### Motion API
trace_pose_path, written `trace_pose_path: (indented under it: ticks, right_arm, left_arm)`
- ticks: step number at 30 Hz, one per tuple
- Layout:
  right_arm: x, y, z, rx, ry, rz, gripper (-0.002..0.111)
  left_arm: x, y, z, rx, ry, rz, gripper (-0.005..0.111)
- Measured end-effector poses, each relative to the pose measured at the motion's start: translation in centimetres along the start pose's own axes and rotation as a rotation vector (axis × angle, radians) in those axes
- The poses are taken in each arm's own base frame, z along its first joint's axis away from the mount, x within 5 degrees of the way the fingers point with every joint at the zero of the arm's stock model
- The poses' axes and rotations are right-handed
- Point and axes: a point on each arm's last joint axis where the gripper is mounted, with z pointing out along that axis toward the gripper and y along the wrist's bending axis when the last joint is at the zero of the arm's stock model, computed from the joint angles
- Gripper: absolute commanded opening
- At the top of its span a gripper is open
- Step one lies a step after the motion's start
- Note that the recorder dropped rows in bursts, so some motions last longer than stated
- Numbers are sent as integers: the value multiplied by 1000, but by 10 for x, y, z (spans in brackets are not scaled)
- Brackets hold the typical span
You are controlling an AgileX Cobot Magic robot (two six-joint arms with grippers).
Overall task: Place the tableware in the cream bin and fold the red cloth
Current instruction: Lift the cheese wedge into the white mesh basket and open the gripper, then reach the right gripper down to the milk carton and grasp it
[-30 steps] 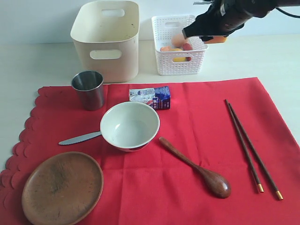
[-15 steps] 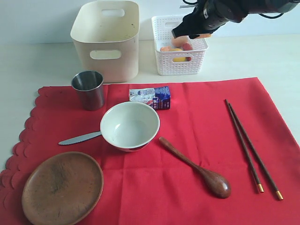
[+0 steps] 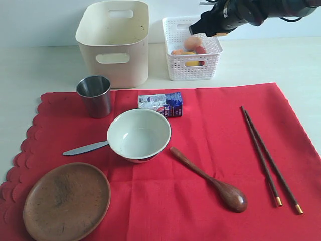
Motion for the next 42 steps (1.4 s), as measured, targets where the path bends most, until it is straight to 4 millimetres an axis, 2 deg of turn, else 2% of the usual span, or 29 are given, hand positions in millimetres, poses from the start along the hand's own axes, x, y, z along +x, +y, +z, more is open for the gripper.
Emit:
trace_pose_path:
  ticks: [9,14,17,22,28,31,35,38,40,42]
  right_arm:
    - [-8,8,4,-75,-116,92,0]
    - [5,15,20,-99,-110,97,3]
    - [14,22,29,-110,-90,93,17]
    - [13,28,30,-133,-122,88,51]
    - [8,31,29,-154,-166,90,77]
    - [8,31,29,-154,-167,90,84]
    - [9,30,28,-143,-143,89,85]
    - [9,24,20,-95,-60,85,82]
    - [6,18,10,-58,-4,62,74]
    - [1,11,-4,-18,54,13,59]
  left_arm:
    - [0,0,0,0,0,0,3]
    - [0,0,0,0,0,0,3]
    - [0,0,0,0,0,0,3]
    - [0,0,0,0,0,0,3]
    - [0,0,0,0,0,0,3]
    - [0,0,0,0,0,0,3]
    - [0,0,0,0,0,0,3]
    - [0,0,0,0,0,0,3]
    - [0,0,0,0,0,0,3]
    - [0,0,0,0,0,0,3]
